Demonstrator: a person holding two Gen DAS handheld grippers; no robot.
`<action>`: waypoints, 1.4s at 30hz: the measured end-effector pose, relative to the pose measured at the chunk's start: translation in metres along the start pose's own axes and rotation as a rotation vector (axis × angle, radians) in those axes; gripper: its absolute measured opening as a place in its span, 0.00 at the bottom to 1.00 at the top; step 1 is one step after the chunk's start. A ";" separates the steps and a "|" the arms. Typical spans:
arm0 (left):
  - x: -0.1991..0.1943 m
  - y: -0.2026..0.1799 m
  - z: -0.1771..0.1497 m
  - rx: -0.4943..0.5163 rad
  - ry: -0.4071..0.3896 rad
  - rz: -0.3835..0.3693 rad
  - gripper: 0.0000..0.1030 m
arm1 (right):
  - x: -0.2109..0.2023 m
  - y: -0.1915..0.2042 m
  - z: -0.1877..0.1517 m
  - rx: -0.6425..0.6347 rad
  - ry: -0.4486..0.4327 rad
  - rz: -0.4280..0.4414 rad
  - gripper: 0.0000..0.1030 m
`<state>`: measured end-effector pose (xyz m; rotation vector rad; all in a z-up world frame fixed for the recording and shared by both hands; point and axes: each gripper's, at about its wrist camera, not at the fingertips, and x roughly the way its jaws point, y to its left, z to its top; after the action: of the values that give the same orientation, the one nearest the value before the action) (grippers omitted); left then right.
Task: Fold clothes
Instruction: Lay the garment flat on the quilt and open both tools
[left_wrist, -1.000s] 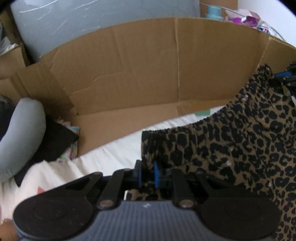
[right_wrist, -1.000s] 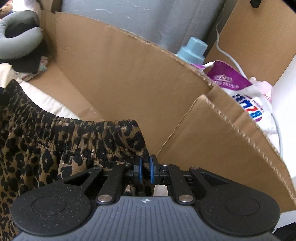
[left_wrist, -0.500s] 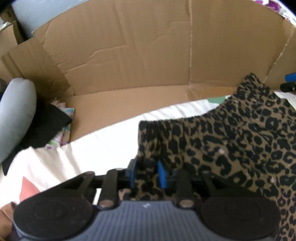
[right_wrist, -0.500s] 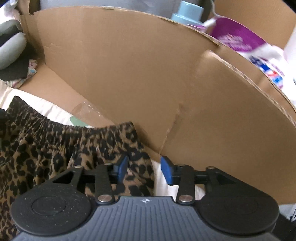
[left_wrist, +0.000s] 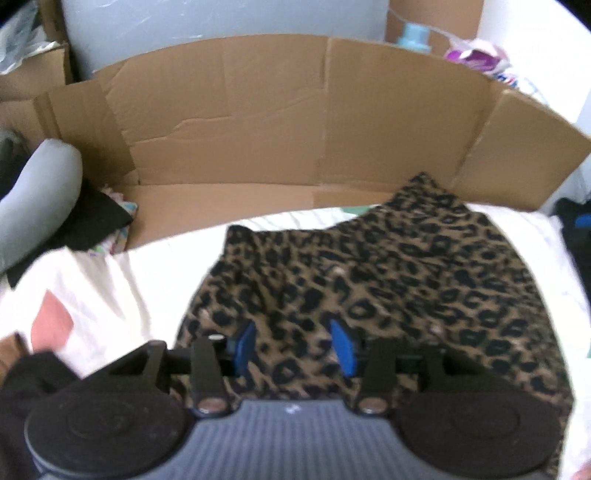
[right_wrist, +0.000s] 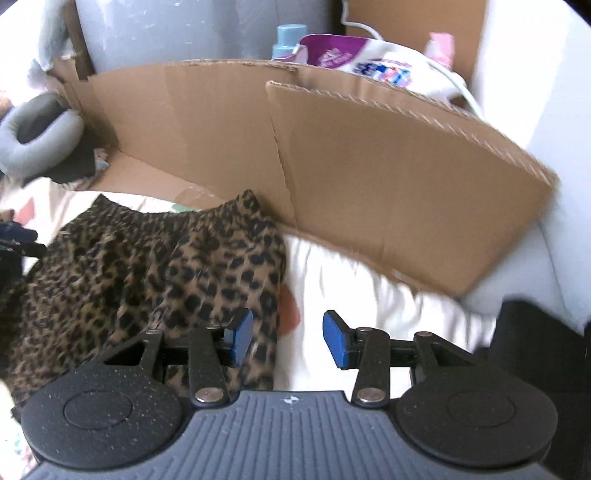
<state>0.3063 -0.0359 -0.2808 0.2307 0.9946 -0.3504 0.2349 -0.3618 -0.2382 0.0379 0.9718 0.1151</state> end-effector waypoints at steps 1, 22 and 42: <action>-0.006 -0.005 -0.004 -0.002 -0.003 -0.006 0.50 | -0.003 -0.001 -0.007 0.017 -0.001 0.009 0.48; -0.052 -0.085 -0.094 -0.038 0.039 -0.146 0.65 | -0.011 0.005 -0.134 0.235 0.050 0.110 0.60; -0.033 -0.081 -0.128 -0.137 0.109 -0.196 0.65 | 0.045 0.009 -0.154 0.341 0.082 0.210 0.45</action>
<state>0.1591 -0.0601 -0.3225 0.0280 1.1474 -0.4492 0.1320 -0.3510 -0.3616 0.4525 1.0590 0.1438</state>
